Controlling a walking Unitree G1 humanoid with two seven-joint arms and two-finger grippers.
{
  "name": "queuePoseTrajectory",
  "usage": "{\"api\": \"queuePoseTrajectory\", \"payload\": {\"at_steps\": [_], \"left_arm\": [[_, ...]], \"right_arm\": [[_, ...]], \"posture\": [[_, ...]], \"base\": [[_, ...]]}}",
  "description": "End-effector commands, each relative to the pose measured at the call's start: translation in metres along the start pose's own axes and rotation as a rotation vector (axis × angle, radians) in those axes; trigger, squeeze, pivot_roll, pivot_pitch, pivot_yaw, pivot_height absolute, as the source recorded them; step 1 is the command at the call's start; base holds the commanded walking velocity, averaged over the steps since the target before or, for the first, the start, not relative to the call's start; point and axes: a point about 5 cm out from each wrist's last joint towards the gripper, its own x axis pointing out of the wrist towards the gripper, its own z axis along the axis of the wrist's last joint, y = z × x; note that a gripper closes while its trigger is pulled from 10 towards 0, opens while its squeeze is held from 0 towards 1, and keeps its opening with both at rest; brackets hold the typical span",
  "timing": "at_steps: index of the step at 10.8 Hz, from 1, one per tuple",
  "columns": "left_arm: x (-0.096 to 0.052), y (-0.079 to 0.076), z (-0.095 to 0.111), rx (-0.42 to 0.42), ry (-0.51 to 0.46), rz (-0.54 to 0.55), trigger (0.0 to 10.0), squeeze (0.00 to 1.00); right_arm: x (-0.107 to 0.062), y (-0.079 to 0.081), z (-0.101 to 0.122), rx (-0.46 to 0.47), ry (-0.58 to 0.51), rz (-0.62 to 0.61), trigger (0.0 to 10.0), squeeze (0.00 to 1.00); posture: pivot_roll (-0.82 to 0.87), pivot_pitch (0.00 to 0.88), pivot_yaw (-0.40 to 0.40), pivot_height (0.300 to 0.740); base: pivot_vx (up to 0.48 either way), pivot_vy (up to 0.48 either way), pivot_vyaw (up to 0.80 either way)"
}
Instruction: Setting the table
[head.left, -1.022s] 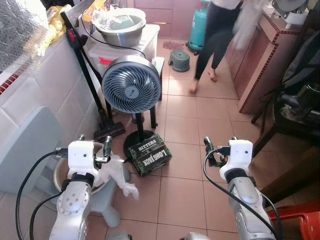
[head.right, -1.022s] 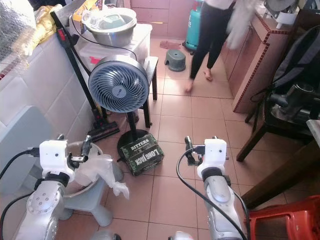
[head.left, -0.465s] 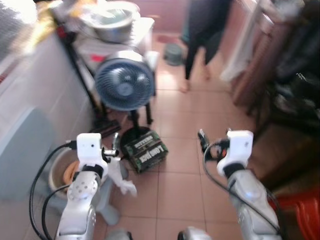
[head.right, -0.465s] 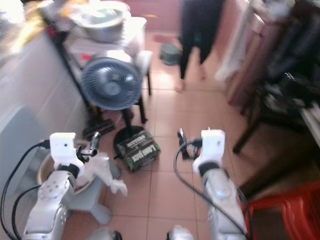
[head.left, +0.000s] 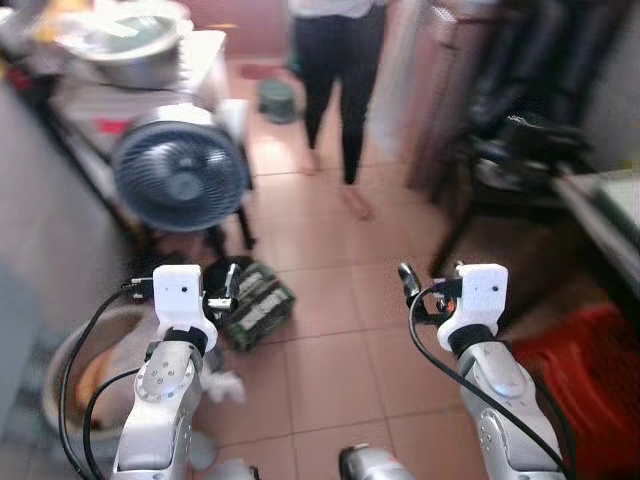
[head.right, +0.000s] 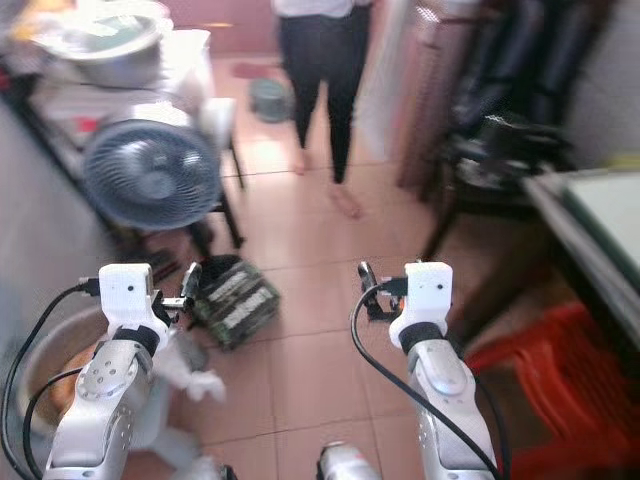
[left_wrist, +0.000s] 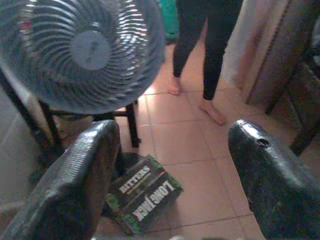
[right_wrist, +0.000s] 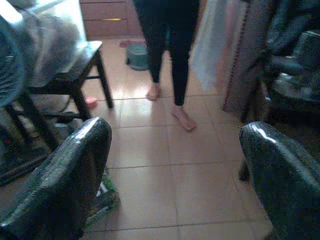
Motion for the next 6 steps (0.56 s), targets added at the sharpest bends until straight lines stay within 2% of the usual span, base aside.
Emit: {"api": "queuePoseTrajectory", "payload": {"at_steps": [1, 2, 5, 6], "left_arm": [[-0.0006, 0.0010, 0.0041, -0.005, -0.010, 0.005, 10.0, 0.00], [-0.0006, 0.0007, 0.0039, -0.007, -0.005, 0.003, 10.0, 0.00], [-0.0015, 0.0001, 0.0043, -0.004, 0.001, -0.007, 10.0, 0.00], [-0.0021, -0.0006, 0.0041, -0.003, 0.005, -0.013, 10.0, 0.00]], "right_arm": [[0.0001, -0.0022, 0.0049, 0.000, -0.014, -0.009, 10.0, 0.00], [0.0008, -0.0019, 0.0060, 0.001, -0.018, -0.009, 10.0, 0.00], [0.0000, -0.0026, 0.0058, 0.003, -0.017, -0.018, 10.0, 0.00], [0.0000, -0.0025, 0.0053, 0.006, -0.012, -0.020, 10.0, 0.00]], "posture": [[-0.06, 0.072, 0.025, 0.740], [-0.06, 0.074, 0.028, 0.740], [-0.06, 0.079, 0.029, 0.740], [-0.06, 0.087, 0.031, 0.740]], "base": [[0.000, 0.000, -0.75], [0.000, 0.240, -0.75], [0.000, 0.354, 0.00], [0.000, 0.360, -0.77]]}}
